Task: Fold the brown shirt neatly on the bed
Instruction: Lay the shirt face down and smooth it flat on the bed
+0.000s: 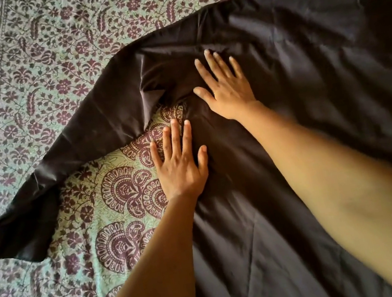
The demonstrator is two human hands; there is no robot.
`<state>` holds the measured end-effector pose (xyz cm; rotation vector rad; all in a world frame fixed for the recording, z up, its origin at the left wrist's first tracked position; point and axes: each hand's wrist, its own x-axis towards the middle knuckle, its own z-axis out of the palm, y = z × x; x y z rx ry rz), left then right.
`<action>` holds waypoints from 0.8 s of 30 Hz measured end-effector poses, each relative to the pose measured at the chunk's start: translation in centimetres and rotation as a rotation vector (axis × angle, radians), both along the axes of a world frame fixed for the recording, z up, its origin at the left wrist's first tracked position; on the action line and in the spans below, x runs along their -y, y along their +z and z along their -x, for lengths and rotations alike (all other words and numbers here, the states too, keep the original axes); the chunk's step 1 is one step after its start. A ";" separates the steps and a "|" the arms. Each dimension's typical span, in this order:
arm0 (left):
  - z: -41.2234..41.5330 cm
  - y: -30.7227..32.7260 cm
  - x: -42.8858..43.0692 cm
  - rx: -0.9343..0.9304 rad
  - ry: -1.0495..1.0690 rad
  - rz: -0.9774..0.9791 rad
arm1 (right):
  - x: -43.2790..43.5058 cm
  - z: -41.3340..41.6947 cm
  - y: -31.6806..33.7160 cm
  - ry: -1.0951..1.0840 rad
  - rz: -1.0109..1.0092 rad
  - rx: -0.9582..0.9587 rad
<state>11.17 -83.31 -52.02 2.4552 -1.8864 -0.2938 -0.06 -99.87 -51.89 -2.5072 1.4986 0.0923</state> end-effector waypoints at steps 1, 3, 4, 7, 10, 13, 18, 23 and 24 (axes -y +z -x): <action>0.0 0.1 0.1 -0.005 -0.001 -0.009 | -1.1 0.3 0.3 -0.027 0.019 0.033; -0.1 0.3 0.0 -0.025 -0.018 -0.027 | -4.5 2.0 0.8 -0.039 0.064 0.102; -0.4 0.3 -0.1 -0.030 -0.040 -0.033 | -6.4 3.3 0.7 -0.033 0.077 0.115; -2.2 0.3 -1.6 -0.025 -0.100 -0.022 | -10.8 7.9 -0.2 -0.047 0.093 0.065; -3.5 0.8 -3.3 -0.004 0.033 -0.065 | -11.4 10.1 -0.8 -0.044 0.087 0.041; -0.4 2.3 -3.3 -0.004 0.166 0.032 | -11.1 10.0 -0.9 -0.039 0.081 0.056; 8.1 1.9 -3.2 -0.169 -0.147 0.002 | -11.0 10.0 -0.8 -0.029 0.093 0.067; 2.5 0.5 -7.8 -0.045 0.107 -0.051 | -11.2 10.0 -0.7 -0.051 0.066 0.027; 1.3 0.7 -8.9 -0.033 0.142 -0.067 | -11.2 10.0 -0.6 -0.056 0.054 0.011</action>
